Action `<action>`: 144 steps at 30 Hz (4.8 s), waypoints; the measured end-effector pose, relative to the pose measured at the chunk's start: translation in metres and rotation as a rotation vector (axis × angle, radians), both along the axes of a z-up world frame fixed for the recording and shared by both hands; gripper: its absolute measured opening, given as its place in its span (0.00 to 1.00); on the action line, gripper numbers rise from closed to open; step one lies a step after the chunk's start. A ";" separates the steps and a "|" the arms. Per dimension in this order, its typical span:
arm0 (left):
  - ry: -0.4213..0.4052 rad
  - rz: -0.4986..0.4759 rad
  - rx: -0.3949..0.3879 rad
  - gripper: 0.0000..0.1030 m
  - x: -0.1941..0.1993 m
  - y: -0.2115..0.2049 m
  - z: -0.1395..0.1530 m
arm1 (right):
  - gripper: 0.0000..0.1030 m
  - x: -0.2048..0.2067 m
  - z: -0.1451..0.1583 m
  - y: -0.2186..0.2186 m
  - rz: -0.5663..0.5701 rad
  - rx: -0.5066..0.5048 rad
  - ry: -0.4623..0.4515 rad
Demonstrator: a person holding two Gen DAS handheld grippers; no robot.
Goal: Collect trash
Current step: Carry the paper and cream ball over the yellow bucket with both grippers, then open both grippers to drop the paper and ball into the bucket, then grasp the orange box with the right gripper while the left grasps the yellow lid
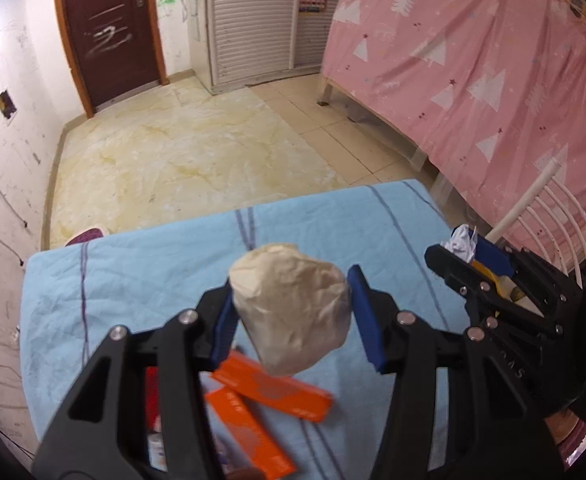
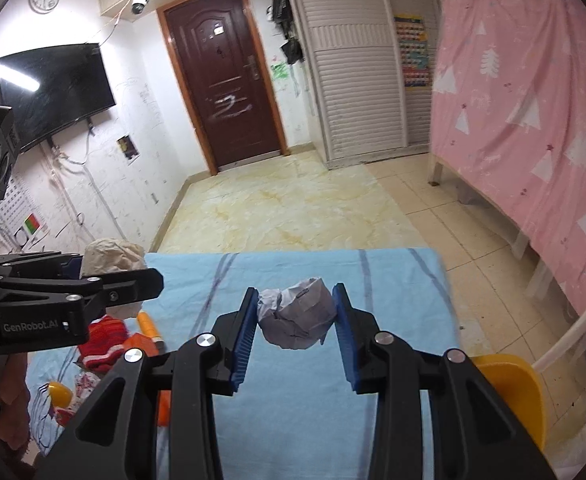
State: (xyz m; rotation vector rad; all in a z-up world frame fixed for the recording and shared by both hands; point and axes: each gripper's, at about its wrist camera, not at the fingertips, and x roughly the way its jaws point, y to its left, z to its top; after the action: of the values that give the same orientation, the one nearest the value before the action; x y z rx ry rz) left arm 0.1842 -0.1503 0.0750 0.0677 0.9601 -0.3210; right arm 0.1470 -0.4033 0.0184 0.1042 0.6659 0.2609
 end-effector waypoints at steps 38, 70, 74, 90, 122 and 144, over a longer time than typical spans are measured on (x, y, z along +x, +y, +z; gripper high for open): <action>0.150 -0.366 -0.100 0.52 -0.042 -0.243 -0.050 | 0.45 -0.079 -0.087 -0.199 -0.331 0.084 0.090; 0.015 -0.227 -0.182 0.69 -0.047 -0.119 0.009 | 0.57 -0.072 -0.027 -0.107 -0.192 -0.002 0.000; -0.025 -0.184 -0.173 0.84 -0.049 -0.090 0.015 | 0.58 -0.067 -0.020 -0.084 -0.155 -0.018 -0.007; -0.080 -0.049 -0.184 0.94 -0.051 0.010 0.028 | 0.59 -0.048 -0.005 0.010 0.000 -0.069 -0.016; -0.038 0.101 0.010 0.94 -0.112 0.181 -0.032 | 0.65 -0.021 -0.043 0.150 0.253 -0.150 0.104; 0.074 0.022 -0.020 0.77 -0.130 0.181 -0.091 | 0.64 -0.014 -0.063 0.163 0.258 -0.211 0.139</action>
State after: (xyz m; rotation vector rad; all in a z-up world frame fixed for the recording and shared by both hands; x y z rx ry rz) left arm 0.0537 0.0305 -0.0156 0.0270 1.0304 -0.3150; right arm 0.1325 -0.2399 -0.0445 -0.1682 0.8422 0.4328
